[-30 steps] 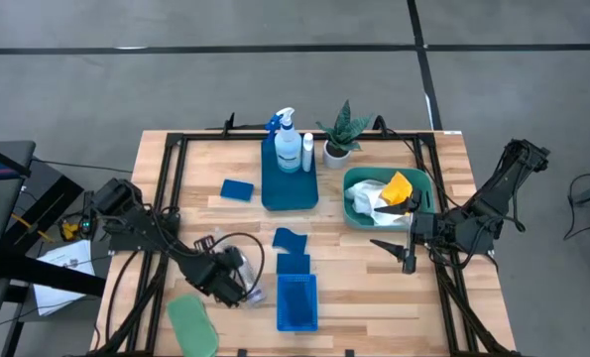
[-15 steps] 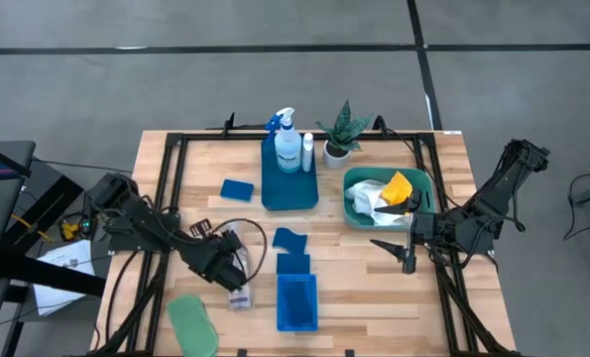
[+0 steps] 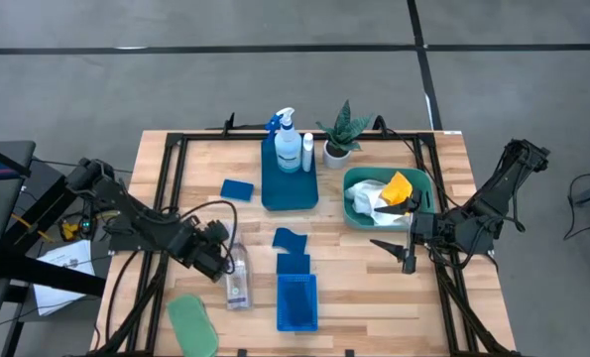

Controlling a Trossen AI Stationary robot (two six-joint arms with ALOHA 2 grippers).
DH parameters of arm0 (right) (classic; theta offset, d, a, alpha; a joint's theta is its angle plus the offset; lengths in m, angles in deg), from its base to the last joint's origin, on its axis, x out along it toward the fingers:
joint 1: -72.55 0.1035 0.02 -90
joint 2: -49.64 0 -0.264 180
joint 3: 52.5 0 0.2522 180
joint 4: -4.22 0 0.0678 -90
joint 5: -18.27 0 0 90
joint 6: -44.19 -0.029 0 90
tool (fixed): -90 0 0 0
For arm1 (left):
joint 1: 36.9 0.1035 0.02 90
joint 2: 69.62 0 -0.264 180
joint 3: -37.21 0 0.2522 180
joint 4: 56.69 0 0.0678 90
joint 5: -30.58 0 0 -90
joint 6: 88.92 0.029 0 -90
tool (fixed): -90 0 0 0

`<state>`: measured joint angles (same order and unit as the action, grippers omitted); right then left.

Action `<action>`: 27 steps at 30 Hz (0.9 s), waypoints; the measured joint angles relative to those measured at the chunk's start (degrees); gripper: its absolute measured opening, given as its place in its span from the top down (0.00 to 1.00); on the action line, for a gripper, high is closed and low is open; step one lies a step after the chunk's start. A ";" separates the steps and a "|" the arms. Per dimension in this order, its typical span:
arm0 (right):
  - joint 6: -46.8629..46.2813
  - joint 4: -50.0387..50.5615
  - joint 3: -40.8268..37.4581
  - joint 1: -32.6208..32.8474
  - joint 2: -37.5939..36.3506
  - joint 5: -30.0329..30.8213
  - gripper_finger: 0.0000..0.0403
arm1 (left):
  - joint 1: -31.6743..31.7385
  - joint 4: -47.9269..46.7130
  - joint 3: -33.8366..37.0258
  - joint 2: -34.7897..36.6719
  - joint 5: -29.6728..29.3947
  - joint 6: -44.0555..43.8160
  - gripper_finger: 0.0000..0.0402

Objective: Pick & Place Kitchen Items
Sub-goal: Put the transparent spray bottle into the blue bin

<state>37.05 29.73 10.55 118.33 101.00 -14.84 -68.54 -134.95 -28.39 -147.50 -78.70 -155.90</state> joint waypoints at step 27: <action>0.02 0.15 0.00 -0.07 0.00 0.00 0.17 | 12.53 29.37 15.33 0.08 0.24 17.87 1.00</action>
<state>37.07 29.88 10.55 118.27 101.00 -14.84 -56.01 -105.58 -13.06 -147.42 -78.46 -138.03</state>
